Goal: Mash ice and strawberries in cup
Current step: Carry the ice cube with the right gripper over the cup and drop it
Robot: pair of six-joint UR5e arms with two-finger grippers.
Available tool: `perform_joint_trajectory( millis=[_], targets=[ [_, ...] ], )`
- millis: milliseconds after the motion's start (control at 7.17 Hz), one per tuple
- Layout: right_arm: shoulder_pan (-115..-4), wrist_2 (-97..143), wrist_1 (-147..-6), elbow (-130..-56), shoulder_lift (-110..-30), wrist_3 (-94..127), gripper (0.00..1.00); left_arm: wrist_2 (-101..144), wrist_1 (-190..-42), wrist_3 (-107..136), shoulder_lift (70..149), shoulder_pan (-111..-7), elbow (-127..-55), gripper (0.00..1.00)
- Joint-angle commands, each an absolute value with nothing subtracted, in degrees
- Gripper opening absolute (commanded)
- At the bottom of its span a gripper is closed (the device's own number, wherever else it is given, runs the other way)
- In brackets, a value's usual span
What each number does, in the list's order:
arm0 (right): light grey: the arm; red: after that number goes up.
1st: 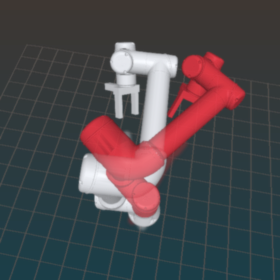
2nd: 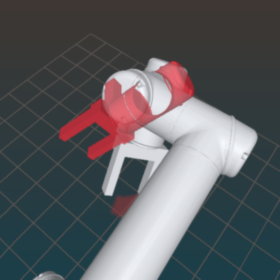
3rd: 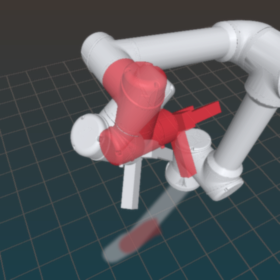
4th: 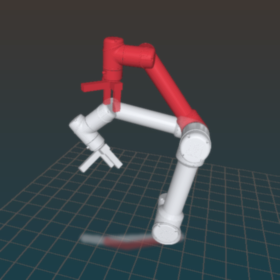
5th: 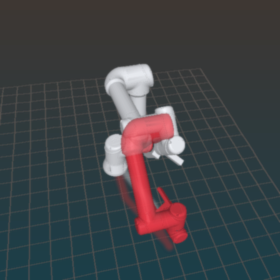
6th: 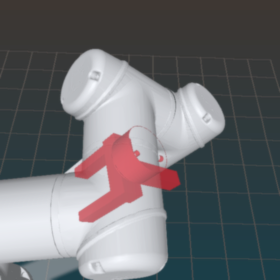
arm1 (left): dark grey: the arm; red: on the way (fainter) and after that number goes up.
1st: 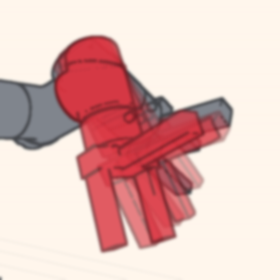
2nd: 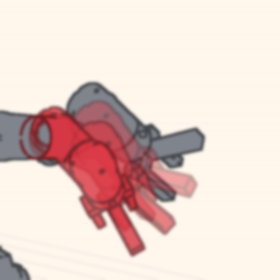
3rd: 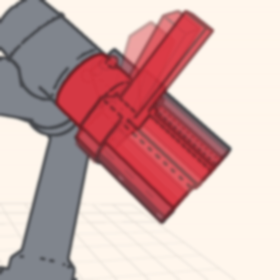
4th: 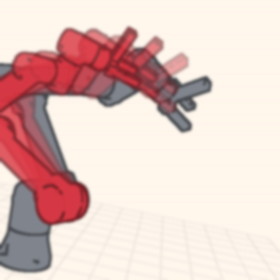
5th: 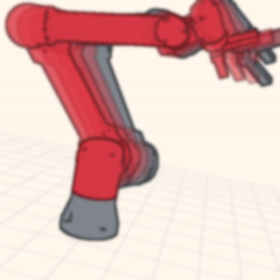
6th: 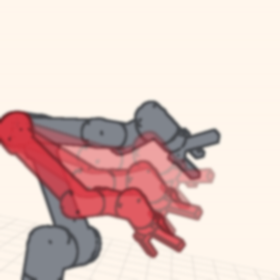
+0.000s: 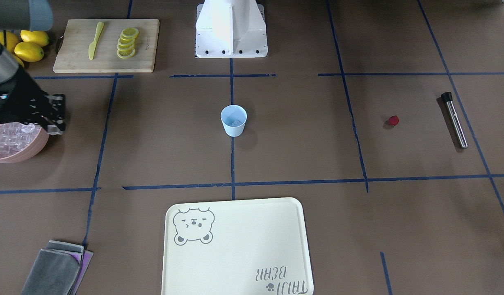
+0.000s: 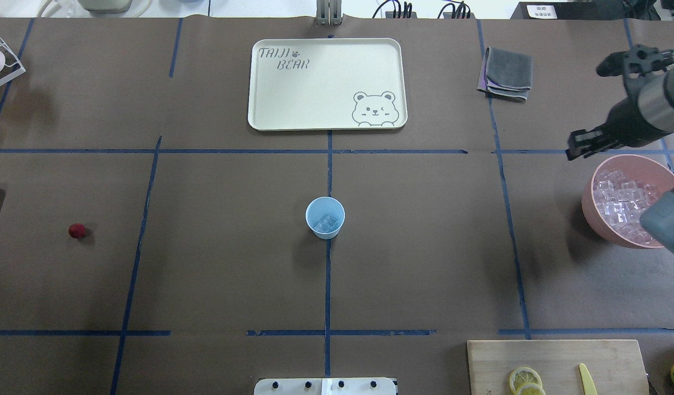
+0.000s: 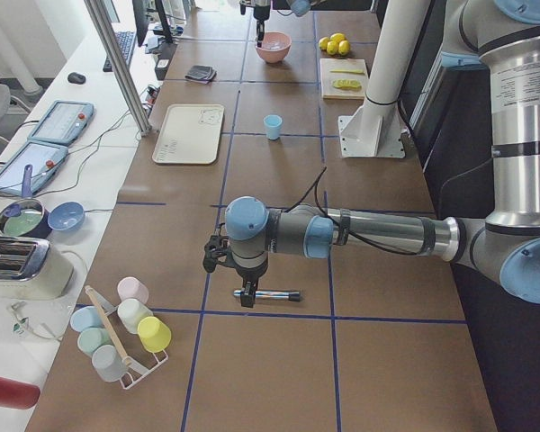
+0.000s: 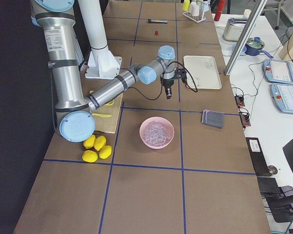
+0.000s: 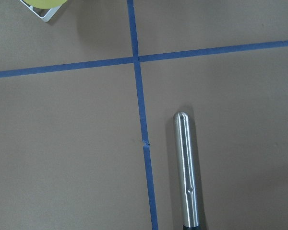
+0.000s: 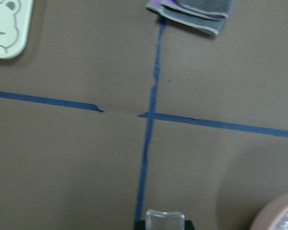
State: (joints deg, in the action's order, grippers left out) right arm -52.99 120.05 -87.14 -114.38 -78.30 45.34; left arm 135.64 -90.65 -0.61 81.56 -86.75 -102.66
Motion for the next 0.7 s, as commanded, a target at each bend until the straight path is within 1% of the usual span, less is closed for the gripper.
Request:
perform_joint_trajectory(
  millis=[0, 139, 279, 558],
  targets=[
    [-39.34, 110.09, -93.73, -112.34, -63.8, 63.39, 0.14, 135.7, -90.7, -0.62, 81.56, -86.75, -102.66, 1.0],
    [-35.11, 106.56, -97.87, -109.71, -56.67, 68.5, 0.16, 135.62, -90.7, -0.62, 81.56, -86.75, -102.74, 1.0],
    [-31.59, 103.74, -98.08, -106.03, -50.86, 74.3, 0.16, 135.62, -90.7, -0.62, 81.56, -86.75, -102.66, 1.0],
    [-27.53, 100.12, -98.09, -100.31, -43.54, 80.13, 0.18, 135.62, -90.7, -0.62, 81.56, -86.75, -102.66, 1.0]
  ],
)
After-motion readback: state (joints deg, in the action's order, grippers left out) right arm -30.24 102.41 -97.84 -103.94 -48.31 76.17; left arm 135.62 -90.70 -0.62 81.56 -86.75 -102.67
